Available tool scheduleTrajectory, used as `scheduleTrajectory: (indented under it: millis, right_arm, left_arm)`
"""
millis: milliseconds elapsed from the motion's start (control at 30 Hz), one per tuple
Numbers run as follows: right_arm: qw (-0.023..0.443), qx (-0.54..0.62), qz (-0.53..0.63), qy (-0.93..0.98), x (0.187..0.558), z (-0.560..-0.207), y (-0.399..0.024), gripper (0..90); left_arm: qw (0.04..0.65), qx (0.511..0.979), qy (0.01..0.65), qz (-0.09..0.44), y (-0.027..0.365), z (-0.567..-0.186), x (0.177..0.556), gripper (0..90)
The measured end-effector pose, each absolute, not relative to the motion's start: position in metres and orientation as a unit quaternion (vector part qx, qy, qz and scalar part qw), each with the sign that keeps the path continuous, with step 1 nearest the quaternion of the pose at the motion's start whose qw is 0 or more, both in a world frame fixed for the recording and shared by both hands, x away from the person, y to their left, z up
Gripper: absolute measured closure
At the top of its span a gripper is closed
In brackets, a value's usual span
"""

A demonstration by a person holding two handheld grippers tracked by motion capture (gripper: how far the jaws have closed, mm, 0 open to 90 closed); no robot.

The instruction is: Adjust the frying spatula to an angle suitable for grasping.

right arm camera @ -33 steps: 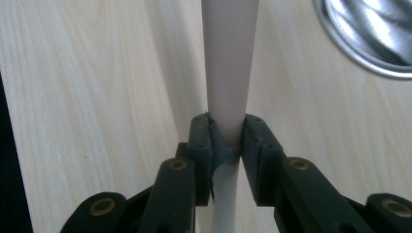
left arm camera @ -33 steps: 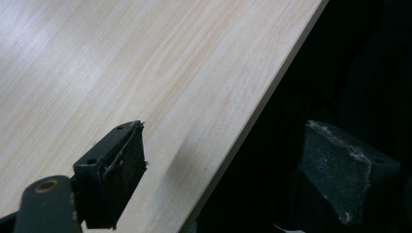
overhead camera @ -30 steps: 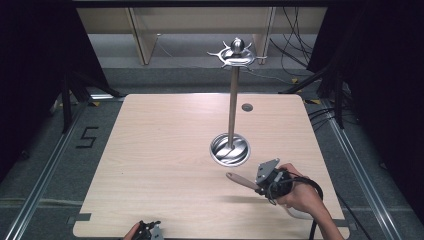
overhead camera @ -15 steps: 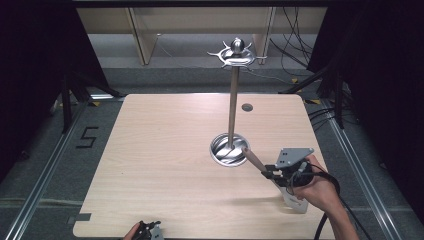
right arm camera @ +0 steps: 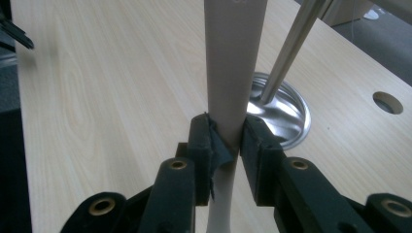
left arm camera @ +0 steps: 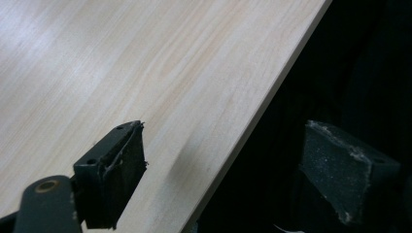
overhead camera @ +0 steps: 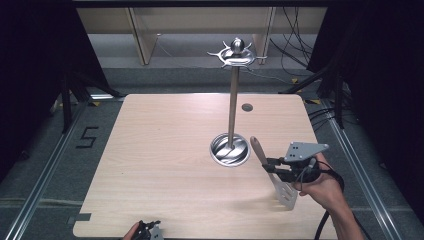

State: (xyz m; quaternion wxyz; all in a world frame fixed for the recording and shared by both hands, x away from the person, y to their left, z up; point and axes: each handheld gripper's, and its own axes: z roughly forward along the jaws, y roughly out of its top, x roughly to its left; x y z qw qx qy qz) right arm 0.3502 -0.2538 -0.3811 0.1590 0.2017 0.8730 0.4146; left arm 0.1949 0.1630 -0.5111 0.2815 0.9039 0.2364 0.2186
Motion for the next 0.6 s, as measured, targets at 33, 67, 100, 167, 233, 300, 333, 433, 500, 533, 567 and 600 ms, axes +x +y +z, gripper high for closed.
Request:
scheduleTrajectory:
  millis: [33,67,100,167,233,300,333,433,500,533,567,600]
  right_arm:
    - [0.158,0.204,0.418,0.871,0.349,-0.379,-0.254,75.6]
    - [0.16,0.206,0.422,0.868,0.349,-0.378,-0.255,75.7]
    - [0.16,0.197,0.43,0.867,0.349,-0.377,-0.255,75.6]
    - [0.165,0.205,0.444,0.857,0.349,-0.375,-0.255,75.6]
    - [0.163,0.2,0.449,0.855,0.35,-0.374,-0.254,75.7]
    - [0.164,0.196,0.453,0.854,0.351,-0.374,-0.254,75.7]
    - [0.161,0.202,0.456,0.852,0.351,-0.374,-0.254,75.7]
    - [0.157,0.212,0.476,0.839,0.351,-0.372,-0.25,75.6]
    - [0.16,0.2,0.479,0.84,0.353,-0.372,-0.25,75.6]
    - [0.158,0.198,0.479,0.84,0.354,-0.37,-0.25,75.6]
    - [0.163,0.205,0.489,0.832,0.354,-0.369,-0.248,75.6]
    - [0.166,0.212,0.491,0.829,0.354,-0.368,-0.248,75.6]
  left_arm:
    - [0.282,0.903,0.237,0.22,0.163,-0.511,0.195,15.6]
    - [0.279,0.903,0.235,0.228,0.162,-0.511,0.195,15.6]
    - [0.283,0.904,0.233,0.221,0.162,-0.512,0.195,15.6]
    - [0.282,0.903,0.234,0.224,0.162,-0.511,0.195,15.6]
    - [0.284,0.904,0.232,0.221,0.162,-0.51,0.194,15.6]
    - [0.286,0.904,0.23,0.219,0.162,-0.51,0.194,15.6]
    - [0.286,0.904,0.23,0.219,0.162,-0.51,0.194,15.6]
    - [0.285,0.904,0.23,0.22,0.162,-0.51,0.194,15.6]
    - [0.284,0.905,0.229,0.22,0.162,-0.51,0.194,15.6]
    - [0.284,0.904,0.23,0.222,0.162,-0.511,0.194,15.6]
    - [0.281,0.904,0.231,0.227,0.161,-0.511,0.194,15.6]
    - [0.281,0.904,0.23,0.225,0.161,-0.511,0.194,15.6]
